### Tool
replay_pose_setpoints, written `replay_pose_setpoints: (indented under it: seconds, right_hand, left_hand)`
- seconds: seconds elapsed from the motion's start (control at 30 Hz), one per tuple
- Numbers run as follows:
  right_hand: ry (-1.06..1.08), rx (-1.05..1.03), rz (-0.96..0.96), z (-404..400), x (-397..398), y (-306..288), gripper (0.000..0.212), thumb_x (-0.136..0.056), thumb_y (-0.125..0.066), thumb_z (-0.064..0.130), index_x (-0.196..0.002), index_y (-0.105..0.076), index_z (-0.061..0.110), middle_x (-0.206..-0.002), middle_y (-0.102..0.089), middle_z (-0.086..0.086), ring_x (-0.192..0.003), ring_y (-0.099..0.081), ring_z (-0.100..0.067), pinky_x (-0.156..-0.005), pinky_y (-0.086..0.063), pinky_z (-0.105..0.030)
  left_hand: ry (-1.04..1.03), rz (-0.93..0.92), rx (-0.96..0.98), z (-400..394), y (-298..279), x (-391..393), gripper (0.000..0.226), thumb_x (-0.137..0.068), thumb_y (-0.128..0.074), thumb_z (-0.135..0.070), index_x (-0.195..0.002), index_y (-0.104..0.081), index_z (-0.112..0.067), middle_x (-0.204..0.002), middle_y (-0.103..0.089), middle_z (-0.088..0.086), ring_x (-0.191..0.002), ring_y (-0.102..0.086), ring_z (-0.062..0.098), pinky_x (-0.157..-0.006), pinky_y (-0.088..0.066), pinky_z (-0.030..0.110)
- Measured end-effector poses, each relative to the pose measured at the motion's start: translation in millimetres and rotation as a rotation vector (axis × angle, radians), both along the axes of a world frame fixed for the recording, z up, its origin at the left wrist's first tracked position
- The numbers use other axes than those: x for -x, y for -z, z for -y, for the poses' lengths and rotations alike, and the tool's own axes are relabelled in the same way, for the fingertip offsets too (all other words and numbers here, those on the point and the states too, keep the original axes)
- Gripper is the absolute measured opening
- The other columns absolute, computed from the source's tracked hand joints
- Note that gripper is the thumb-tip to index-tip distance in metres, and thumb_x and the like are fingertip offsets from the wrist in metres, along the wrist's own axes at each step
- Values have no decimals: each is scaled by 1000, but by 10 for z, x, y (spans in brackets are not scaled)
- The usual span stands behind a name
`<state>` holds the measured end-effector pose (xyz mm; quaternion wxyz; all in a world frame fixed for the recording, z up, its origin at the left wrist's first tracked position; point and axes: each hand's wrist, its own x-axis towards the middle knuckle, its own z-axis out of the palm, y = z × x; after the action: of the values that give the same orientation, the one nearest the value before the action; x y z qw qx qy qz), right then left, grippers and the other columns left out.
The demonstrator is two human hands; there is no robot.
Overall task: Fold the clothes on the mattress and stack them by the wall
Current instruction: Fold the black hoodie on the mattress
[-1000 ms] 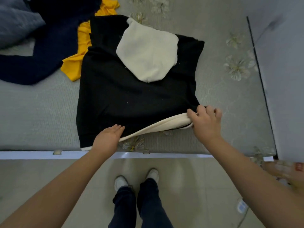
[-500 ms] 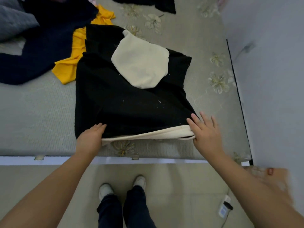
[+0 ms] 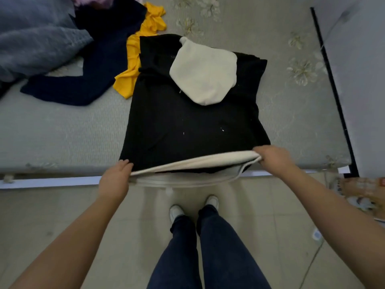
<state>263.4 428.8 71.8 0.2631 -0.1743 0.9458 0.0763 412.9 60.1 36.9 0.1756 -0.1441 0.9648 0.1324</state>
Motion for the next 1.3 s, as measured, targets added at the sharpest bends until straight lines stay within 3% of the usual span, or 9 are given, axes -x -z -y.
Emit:
replay_pose_setpoints:
  seconds: [0.23,0.37,0.57,0.73,0.83,0.97,1.1,1.2,1.3]
  right_hand:
    - [144,133,-195,272,598,-385,54,-91,-49,39,-139,-35,18,-116,-53,-19,-103,-54,-36,-79,-43,-40]
    - [49,-3,-256,209,831,-608,40,-93,-47,35,-131,-46,20,-110,-54,-15,-101,-54,-32,-78,-39,-35]
    - [-112,78,-323,48,450,-655,28,-48,-70,-21,-71,-62,-8,-71,-59,-27,-68,-61,-40,-67,-45,-46]
    - [-128,44,-291,104,194,-421,29,-44,-74,-16,-64,-56,-7,-62,-56,-25,-55,-58,-38,-57,-45,-42]
    - [-54,81,-325,174,252,-333,10,-73,-53,-5,-81,-57,-6,-81,-59,-24,-78,-59,-37,-75,-34,-39]
    - [-67,67,-297,304,384,-360,7,-80,-49,8,-86,-47,12,-94,-59,-13,-89,-55,-29,-67,-15,-33]
    - [-86,108,-404,296,403,-424,11,-75,-36,16,-79,-46,14,-84,-59,-11,-80,-55,-30,-60,-5,-30]
    - [-24,121,-468,243,332,-431,8,-66,-50,5,-72,-55,3,-70,-58,-15,-67,-58,-32,-71,-23,-33]
    - [-133,48,-644,224,198,-336,31,-40,-77,-1,-66,-61,5,-61,-59,-11,-56,-60,-26,-68,-51,-42]
  left_hand:
    - [-773,-395,-488,65,-344,736,20,-86,-36,5,-96,-46,-9,-80,-48,12,-81,-46,29,-60,-32,31]
    - [-227,-408,-276,215,-394,926,15,-93,-43,-14,-104,-48,-4,-85,-53,15,-74,-48,29,-57,-30,31]
    - [546,117,190,521,-269,587,76,-82,-47,-61,-144,-23,-24,-112,-43,3,-95,-41,15,-72,-30,23]
    - [506,172,415,327,-66,437,64,-87,-51,-19,-141,-17,-18,-124,-37,4,-111,-38,20,-89,-35,26]
    - [345,130,418,-57,9,495,80,-87,-55,-29,-145,-2,-17,-140,-28,12,-130,-28,28,-104,-28,35]
    - [349,27,117,-894,150,630,99,-82,-57,-50,-146,9,-14,-154,0,13,-142,4,31,-114,0,47]
    - [223,-15,82,-1398,279,805,96,-82,-59,-46,-146,3,-10,-151,-14,12,-141,-9,26,-113,0,48]
    - [276,-250,117,-1407,252,913,85,-49,-84,-20,-125,-52,-1,-102,-62,15,-94,-61,29,-89,-47,42]
    - [349,-471,52,-1320,278,977,66,-24,-88,-2,-87,-70,3,-63,-63,11,-50,-60,26,-45,-48,24]
